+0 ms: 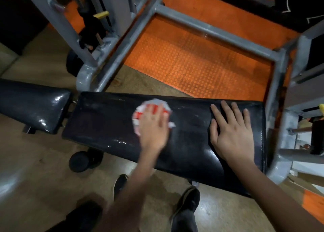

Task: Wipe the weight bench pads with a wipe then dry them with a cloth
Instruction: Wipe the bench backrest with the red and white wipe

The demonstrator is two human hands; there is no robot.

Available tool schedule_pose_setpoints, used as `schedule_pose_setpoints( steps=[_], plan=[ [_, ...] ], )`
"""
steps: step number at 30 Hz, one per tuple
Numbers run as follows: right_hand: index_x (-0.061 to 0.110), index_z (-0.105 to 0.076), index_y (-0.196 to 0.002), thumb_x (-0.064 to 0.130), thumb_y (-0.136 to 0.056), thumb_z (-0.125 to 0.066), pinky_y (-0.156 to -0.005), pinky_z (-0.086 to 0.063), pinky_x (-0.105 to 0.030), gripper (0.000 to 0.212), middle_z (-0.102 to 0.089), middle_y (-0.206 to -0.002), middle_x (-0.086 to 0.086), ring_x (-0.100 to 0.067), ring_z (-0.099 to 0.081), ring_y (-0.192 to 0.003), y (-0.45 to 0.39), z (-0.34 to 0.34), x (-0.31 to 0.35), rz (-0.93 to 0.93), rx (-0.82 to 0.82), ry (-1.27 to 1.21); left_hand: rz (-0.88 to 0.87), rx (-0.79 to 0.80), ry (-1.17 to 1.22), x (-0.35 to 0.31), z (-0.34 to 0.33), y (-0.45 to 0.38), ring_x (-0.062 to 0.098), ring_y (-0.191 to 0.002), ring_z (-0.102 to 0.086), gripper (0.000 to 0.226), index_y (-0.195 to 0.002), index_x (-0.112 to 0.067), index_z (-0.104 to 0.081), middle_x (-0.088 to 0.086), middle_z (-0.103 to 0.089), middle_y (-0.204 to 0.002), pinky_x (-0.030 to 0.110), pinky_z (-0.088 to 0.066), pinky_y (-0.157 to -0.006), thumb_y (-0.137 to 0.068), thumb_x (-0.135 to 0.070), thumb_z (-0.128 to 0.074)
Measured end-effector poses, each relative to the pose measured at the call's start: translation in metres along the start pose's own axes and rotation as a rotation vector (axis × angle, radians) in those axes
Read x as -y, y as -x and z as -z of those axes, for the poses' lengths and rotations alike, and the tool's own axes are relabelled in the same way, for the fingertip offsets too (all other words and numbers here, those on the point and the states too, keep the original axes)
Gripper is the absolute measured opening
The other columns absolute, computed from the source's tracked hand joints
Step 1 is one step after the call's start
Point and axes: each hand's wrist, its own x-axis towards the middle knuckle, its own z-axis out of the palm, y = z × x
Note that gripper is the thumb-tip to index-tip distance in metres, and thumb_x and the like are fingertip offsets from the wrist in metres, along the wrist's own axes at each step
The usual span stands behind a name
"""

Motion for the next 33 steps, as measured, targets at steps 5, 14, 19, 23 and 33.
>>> schedule_pose_setpoints(
  steps=[5, 14, 19, 23, 33],
  plan=[
    [0.020, -0.053, -0.150, 0.037, -0.104, -0.036, -0.126, -0.018, -0.053, 0.052, -0.046, -0.158, -0.012, -0.032, -0.034, -0.151, 0.000, 0.002, 0.000, -0.010, 0.061, 0.005, -0.165, 0.044, 0.069, -0.104, -0.016, 0.051, 0.017, -0.154, -0.018, 0.045, -0.149, -0.038, -0.044, 0.001, -0.037, -0.160, 0.041, -0.017, -0.123, -0.105, -0.047, -0.034],
    [0.019, -0.052, -0.150, 0.035, -0.105, -0.036, -0.126, -0.019, -0.053, 0.051, -0.047, -0.157, -0.013, -0.034, -0.035, -0.150, 0.001, 0.000, -0.001, 0.004, 0.040, 0.002, -0.246, 0.211, 0.061, -0.026, 0.005, 0.020, 0.011, -0.152, -0.017, 0.046, -0.148, -0.046, -0.037, -0.010, -0.026, -0.163, 0.036, -0.007, -0.121, -0.104, -0.056, -0.027],
    [0.020, -0.054, -0.149, 0.034, -0.104, -0.037, -0.126, -0.021, -0.053, 0.050, -0.049, -0.156, -0.013, -0.035, -0.038, -0.149, -0.002, -0.006, -0.001, 0.007, -0.007, 0.004, -0.043, 0.030, -0.120, 0.134, 0.009, -0.063, 0.029, -0.135, -0.046, 0.059, -0.133, -0.019, -0.061, 0.010, -0.051, -0.145, 0.044, -0.030, -0.113, -0.104, -0.054, -0.024],
    [0.020, -0.056, -0.147, 0.032, -0.103, -0.040, -0.125, -0.022, -0.053, 0.049, -0.051, -0.154, -0.013, -0.034, -0.039, -0.148, 0.000, -0.009, -0.001, 0.012, -0.053, 0.001, 0.286, 0.004, -0.092, 0.199, 0.019, -0.099, 0.025, -0.144, -0.034, 0.060, -0.145, -0.032, -0.049, 0.004, -0.038, -0.156, 0.048, -0.023, -0.120, -0.099, -0.061, -0.024],
    [0.018, -0.056, -0.148, 0.033, -0.102, -0.039, -0.124, -0.022, -0.056, 0.051, -0.049, -0.156, -0.013, -0.036, -0.039, -0.148, -0.001, 0.001, 0.002, 0.001, 0.014, 0.000, -0.195, 0.026, 0.096, -0.076, -0.023, -0.015, 0.022, -0.134, -0.044, 0.037, -0.128, -0.031, -0.062, -0.002, -0.058, -0.136, 0.038, -0.031, -0.114, -0.102, -0.040, -0.038]
  ],
)
